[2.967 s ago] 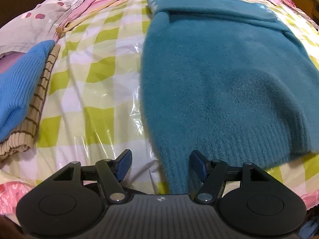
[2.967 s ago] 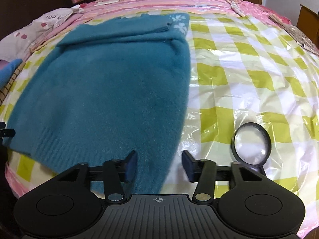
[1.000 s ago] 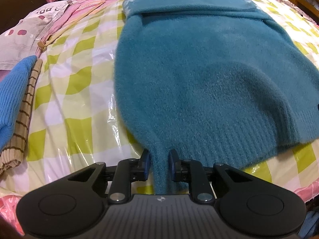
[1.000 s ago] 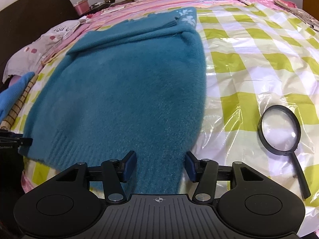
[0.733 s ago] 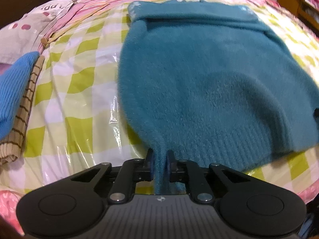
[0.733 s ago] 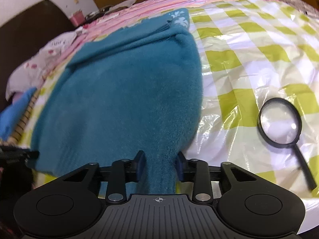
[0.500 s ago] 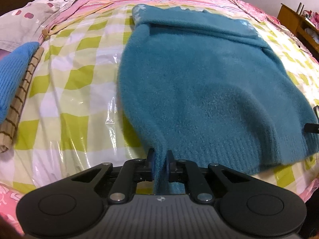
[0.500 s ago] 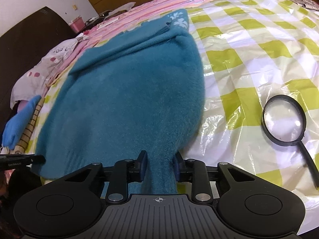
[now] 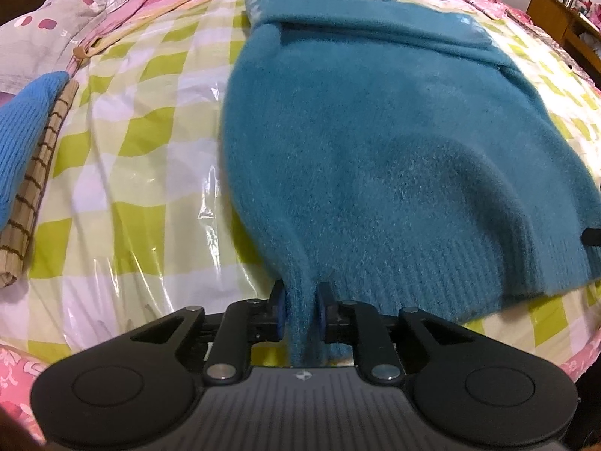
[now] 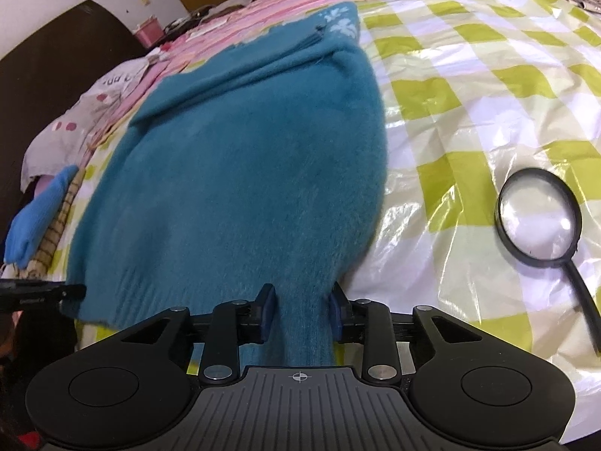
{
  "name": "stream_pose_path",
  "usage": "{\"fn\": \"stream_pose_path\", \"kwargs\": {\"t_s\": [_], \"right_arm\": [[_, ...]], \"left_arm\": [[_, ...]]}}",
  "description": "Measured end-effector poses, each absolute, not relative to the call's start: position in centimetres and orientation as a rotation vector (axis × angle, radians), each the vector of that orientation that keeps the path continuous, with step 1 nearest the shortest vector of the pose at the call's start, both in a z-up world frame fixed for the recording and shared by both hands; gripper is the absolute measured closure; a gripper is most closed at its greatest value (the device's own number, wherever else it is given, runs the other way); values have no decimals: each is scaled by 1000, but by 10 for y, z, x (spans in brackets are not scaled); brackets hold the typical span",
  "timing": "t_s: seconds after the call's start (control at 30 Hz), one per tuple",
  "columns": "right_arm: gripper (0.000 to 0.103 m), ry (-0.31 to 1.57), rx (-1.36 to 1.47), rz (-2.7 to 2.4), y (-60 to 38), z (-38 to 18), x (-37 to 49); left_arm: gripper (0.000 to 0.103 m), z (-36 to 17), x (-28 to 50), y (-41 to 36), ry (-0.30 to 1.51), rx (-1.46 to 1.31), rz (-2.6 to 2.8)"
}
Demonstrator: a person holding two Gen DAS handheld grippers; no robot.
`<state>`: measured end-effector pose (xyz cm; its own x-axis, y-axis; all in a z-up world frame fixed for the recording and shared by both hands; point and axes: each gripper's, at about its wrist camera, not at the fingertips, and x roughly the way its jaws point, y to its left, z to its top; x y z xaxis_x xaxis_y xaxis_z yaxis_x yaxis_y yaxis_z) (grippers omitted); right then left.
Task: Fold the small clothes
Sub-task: 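Lift the hem with both grippers and fold it over toward the collar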
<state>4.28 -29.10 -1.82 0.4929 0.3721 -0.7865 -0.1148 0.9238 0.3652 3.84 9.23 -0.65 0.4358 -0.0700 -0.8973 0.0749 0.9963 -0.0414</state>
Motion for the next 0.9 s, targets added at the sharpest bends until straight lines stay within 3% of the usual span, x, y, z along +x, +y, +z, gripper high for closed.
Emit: {"fn": "stream_pose_path", "kwargs": {"t_s": [0.53,0.77,0.9], "right_arm": [[70,989,420,356,-298,-28,40],[63,989,469,367,-300,-28,39],[76,974,609,398,-303,-32,40]], "left_arm": [[81,-9,42,105,1157,-151,-104],[82,-9,42,107,1158,-176,-96],[87,-5,42,118,1126,-287,-119]]}}
